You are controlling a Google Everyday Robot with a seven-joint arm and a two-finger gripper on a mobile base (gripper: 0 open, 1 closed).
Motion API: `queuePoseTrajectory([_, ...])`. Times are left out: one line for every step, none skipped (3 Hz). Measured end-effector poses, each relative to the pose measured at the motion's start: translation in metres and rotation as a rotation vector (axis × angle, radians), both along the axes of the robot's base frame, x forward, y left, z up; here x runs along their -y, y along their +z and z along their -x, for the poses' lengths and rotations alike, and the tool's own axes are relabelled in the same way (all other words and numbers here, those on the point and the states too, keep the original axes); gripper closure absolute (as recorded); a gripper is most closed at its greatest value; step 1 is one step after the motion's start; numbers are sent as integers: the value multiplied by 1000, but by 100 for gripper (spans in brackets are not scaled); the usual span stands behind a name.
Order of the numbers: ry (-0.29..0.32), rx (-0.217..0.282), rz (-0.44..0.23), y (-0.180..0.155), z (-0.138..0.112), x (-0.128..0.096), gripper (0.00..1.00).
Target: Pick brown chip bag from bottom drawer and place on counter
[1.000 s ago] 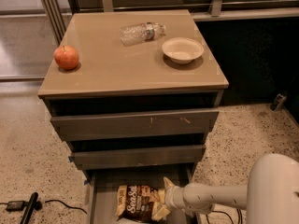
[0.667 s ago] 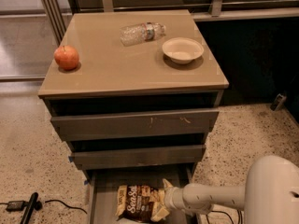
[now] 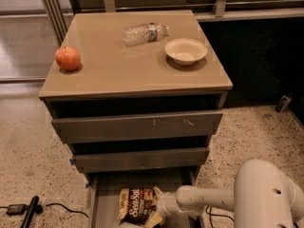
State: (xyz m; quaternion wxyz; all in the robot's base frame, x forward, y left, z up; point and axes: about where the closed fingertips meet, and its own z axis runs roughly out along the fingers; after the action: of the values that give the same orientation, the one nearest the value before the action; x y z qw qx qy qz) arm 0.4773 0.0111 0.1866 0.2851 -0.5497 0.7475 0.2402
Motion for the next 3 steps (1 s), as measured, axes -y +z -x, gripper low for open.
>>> queuePoseTrajectory([6, -28, 3, -12, 4, -10, 0])
queuePoseTrajectory([-2, -45, 29, -27, 8, -13, 0])
queuePoseTrajectory([-36, -52, 59, -40, 9, -4, 0])
